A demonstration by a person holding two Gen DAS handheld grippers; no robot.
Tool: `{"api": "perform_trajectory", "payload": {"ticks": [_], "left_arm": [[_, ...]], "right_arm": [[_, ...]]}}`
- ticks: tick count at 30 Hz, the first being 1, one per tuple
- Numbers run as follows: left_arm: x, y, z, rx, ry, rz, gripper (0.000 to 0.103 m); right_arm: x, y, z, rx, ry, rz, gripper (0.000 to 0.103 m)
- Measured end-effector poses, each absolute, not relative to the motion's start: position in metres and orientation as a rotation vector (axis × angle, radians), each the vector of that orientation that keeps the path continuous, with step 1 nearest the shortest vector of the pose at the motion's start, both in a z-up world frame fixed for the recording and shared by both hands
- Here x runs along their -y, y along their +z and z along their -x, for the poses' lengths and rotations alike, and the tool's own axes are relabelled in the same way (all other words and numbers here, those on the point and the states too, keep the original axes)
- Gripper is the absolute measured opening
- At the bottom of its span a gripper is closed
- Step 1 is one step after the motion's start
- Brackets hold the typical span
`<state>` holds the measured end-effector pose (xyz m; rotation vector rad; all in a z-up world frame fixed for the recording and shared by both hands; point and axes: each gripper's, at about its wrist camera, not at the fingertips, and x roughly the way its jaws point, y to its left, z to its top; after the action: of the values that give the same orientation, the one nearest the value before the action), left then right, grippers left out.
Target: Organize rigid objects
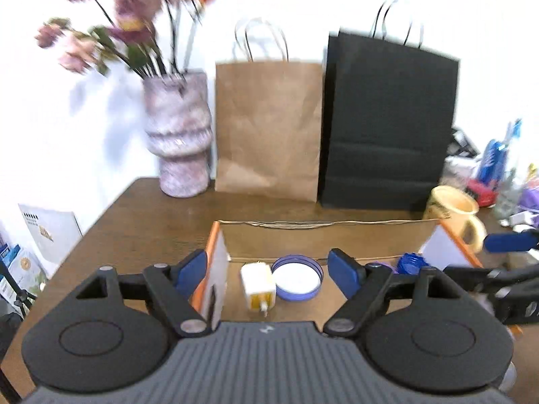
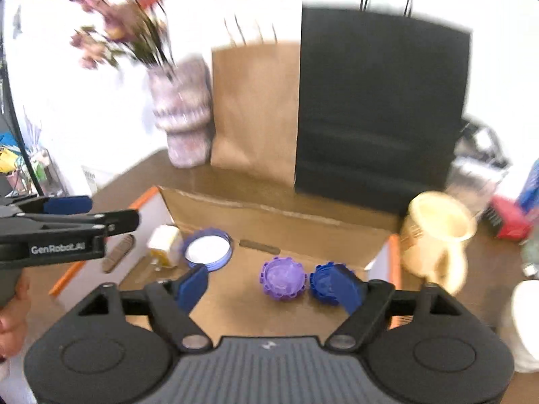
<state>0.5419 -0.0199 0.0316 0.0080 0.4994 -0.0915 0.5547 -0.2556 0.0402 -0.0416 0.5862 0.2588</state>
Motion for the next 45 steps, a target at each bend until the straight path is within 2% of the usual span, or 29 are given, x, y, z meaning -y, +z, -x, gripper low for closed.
{"api": "perform_trajectory", "payload": {"ticks": [5,9,12,16,20,27,31,36,38,45], "left_arm": [[-0.006,0.048,-0.462,-0.424,-0.058,-0.045,0.083],[-0.016,0.054,-0.387,-0.289,0.008,-0.045,0.086],[-0.023,0.053,-0.328,-0.226,0.006,0.002,0.088],[-0.036,0.046,-0.257,-0.202,-0.004,0.055,0.09],[-0.034,0.034,-0.215,-0.228,-0.013,-0.019,0.09],[-0.023,0.031,-0.166,-0.175,-0.006,0.032,0.09],[-0.028,0.034,-0.145,-0.149,-0.005,0.054,0.09],[-0.02,0.034,-0.121,-0.132,-0.069,-0.038,0.091],[-0.02,0.035,-0.11,-0.128,-0.098,-0.004,0.094],[-0.01,0.034,-0.105,-0.089,-0.064,-0.003,0.094]], "right_arm": [[0.258,0.056,-0.454,-0.446,0.286,-0.064,0.085],[0.259,0.052,-0.372,-0.352,0.293,-0.081,0.087],[0.26,0.049,-0.326,-0.353,0.262,-0.034,0.088],[0.257,0.049,-0.267,-0.302,0.211,-0.014,0.088],[0.262,0.037,-0.205,-0.226,0.171,-0.071,0.092],[0.275,0.027,-0.152,-0.216,0.231,-0.041,0.092],[0.27,0.016,-0.15,-0.317,0.235,-0.076,0.091],[0.262,0.009,-0.119,-0.23,0.186,-0.078,0.092],[0.264,0.009,-0.114,-0.234,0.186,-0.084,0.092],[0.266,0.013,-0.107,-0.251,0.216,-0.033,0.092]]}}
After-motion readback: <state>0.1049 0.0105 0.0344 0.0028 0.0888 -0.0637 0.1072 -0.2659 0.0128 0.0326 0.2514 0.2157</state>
